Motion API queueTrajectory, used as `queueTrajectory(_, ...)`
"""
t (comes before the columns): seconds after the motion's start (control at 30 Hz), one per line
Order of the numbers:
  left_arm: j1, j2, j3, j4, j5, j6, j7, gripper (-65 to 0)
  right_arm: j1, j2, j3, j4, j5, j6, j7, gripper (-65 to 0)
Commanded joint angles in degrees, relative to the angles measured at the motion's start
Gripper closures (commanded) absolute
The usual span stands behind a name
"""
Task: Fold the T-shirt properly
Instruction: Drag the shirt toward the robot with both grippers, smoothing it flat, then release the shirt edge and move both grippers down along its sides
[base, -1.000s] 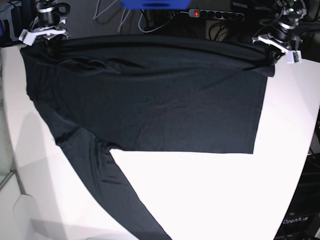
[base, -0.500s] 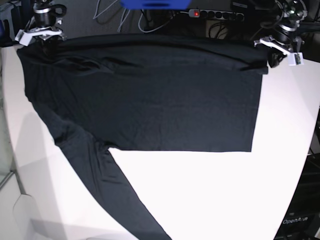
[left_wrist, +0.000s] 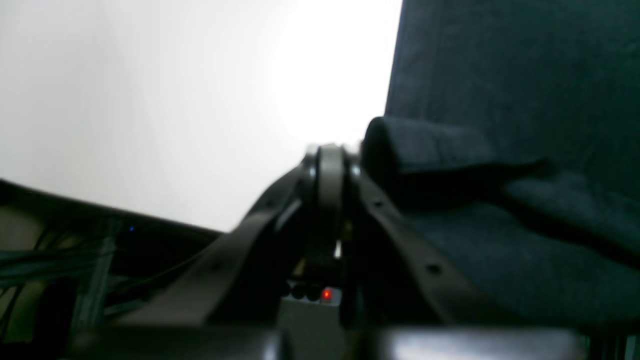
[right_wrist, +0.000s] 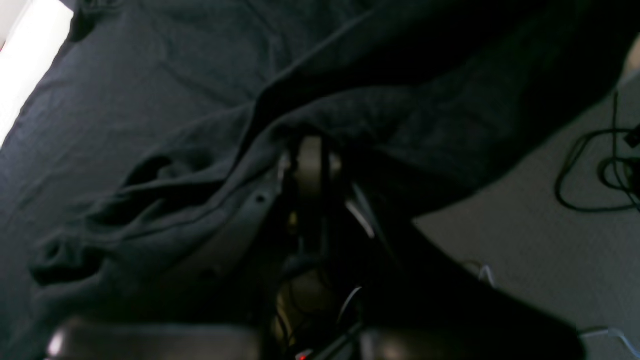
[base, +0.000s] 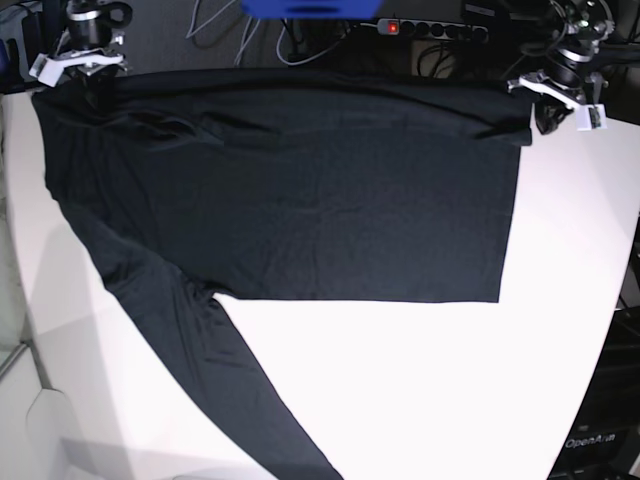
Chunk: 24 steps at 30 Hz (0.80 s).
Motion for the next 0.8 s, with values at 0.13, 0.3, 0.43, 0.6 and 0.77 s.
queueTrajectory(0.13,0.02,-0.52,-0.28,0.41,-0.83,-0.12,-1.33,0.0,0.54,0.31,0.40,0.87,0.62,2.31,1.31,0.0)
queueTrajectory(0.3,0.02,-0.52,-0.28,0.41,-0.83,-0.12,-1.33,0.0,0.72,0.31,0.49,3.51,0.62,2.31,1.40,0.0)
queueTrajectory(0.43,-0.07,-0.26,-0.28,1.12,-0.83,-0.12,-1.33,0.0,0.63,0.31,0.49,7.64,0.44,2.31,0.87,0.0)
queueTrajectory(0.6,-1.13,0.27,-2.30,1.82,-0.83,-0.12,-1.33,0.0,0.54,0.58,0.49,10.98,0.36,0.68,0.69,0.0)
queueTrajectory(0.77,-0.95,1.85,-2.30,7.36,-0.74,-0.12,-1.24,0.0,0.72,1.46,0.40,12.91,0.36,-0.37,-1.94,0.0)
